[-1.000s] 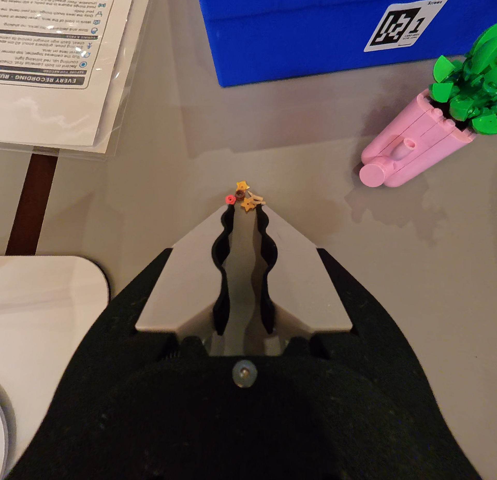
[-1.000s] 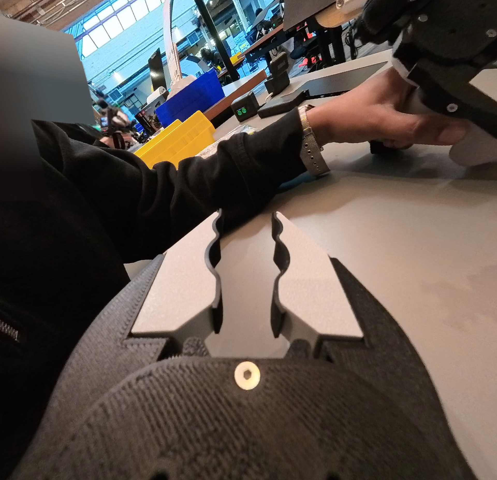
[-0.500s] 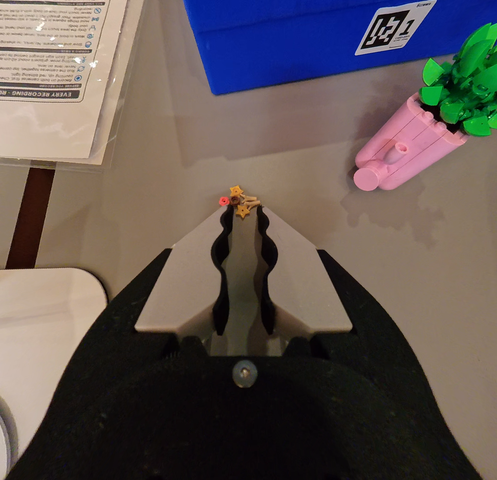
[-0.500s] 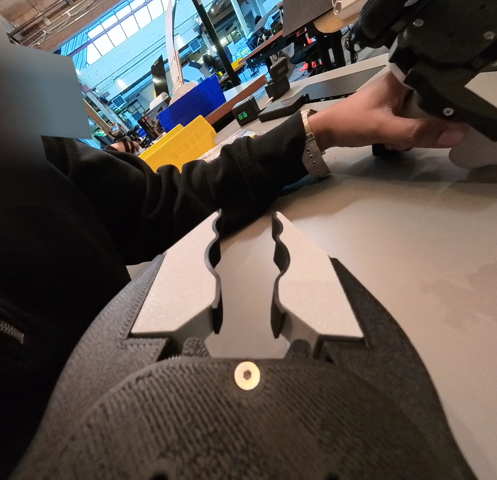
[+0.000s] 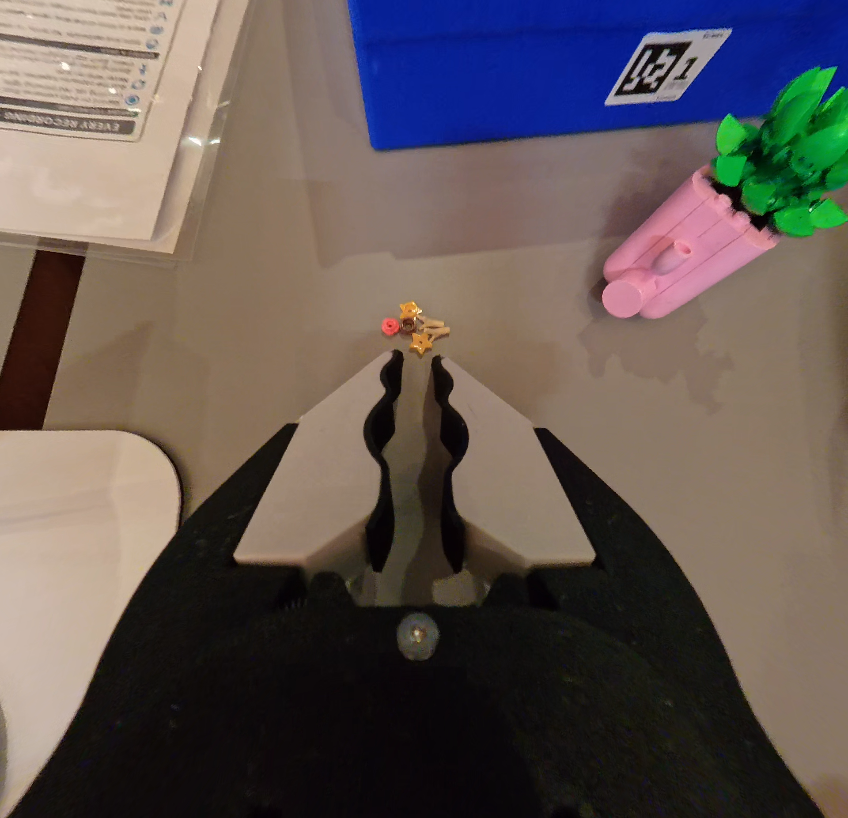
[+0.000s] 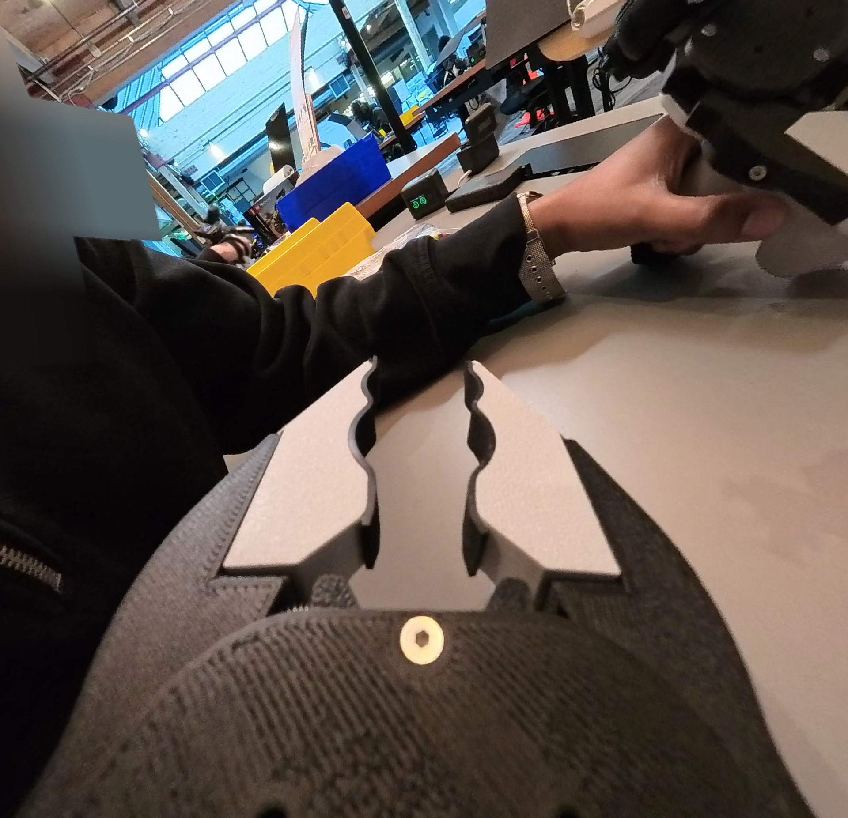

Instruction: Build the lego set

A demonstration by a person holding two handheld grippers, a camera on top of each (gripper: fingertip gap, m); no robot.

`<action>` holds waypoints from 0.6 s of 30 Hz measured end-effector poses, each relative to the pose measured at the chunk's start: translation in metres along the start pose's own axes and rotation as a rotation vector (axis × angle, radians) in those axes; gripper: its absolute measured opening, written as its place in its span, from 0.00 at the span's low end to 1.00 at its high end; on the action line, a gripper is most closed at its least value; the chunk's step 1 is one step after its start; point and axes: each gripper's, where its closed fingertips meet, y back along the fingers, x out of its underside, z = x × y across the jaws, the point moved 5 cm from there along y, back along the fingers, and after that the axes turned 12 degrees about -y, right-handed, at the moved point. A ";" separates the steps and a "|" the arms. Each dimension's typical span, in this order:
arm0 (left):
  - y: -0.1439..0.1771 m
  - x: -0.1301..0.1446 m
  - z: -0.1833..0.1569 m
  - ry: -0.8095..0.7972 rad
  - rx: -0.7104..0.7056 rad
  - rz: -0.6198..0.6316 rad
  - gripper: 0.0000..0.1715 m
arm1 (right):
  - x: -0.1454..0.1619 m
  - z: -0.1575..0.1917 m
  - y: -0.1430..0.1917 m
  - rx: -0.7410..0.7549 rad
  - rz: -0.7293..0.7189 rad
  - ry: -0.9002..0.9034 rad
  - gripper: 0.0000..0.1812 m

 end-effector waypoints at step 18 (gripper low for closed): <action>-0.004 -0.004 -0.002 -0.042 -0.018 0.003 0.01 | 0.001 0.000 -0.001 -0.006 0.003 -0.014 0.20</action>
